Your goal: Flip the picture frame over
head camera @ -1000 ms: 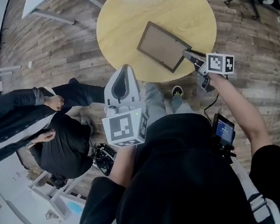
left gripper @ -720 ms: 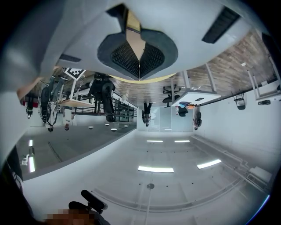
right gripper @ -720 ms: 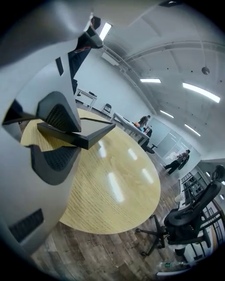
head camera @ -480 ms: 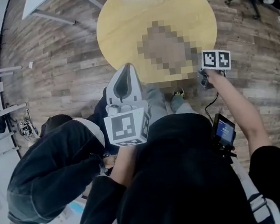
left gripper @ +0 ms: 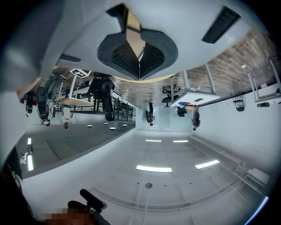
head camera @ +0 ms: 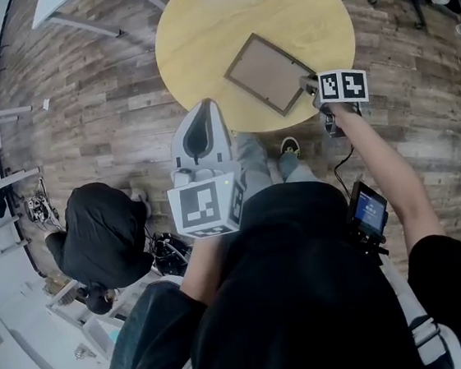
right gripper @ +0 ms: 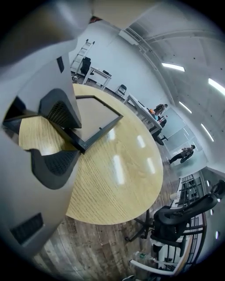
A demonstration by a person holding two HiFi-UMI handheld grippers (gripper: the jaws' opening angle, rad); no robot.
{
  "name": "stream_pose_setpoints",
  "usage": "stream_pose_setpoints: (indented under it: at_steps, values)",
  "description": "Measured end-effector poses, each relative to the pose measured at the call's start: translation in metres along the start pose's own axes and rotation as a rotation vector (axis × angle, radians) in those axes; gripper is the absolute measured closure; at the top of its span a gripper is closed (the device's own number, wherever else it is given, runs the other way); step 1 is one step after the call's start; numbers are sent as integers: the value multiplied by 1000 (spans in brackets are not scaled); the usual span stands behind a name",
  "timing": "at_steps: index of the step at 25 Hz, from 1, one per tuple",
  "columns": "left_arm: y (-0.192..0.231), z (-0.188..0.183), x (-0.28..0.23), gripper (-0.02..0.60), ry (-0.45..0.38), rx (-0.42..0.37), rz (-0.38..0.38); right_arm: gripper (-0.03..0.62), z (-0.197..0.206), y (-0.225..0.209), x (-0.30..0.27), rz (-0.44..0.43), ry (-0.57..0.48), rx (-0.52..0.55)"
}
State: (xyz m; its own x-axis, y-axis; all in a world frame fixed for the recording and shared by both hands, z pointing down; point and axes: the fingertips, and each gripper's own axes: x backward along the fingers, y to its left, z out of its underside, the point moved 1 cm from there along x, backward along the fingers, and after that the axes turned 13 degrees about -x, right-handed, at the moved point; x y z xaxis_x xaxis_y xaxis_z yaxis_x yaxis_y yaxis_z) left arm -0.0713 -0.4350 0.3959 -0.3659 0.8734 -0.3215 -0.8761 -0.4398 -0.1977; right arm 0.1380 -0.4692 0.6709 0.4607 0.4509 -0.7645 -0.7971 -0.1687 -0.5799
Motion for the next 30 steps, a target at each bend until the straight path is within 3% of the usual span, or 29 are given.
stream_pose_setpoints:
  at_steps: [6,10,16,22,25,30]
  values:
    - [0,-3,-1,558,-4,7,0,417,-3,2,-4,108,19,91]
    - [3,-3,5,558,-9,15,-6,413,2,10,-6,204,27,291]
    - [6,-3,9,558,-22,25,-14,411,-4,29,-10,240,-9,599]
    - [9,-8,3,558,-47,24,-3,414,-25,115,34,120,-227,959]
    - [7,-16,-1,558,-64,18,5,430,-36,149,61,46,-324,998]
    - [0,-31,-3,558,-101,10,19,524,-51,191,115,-60,-498,1001]
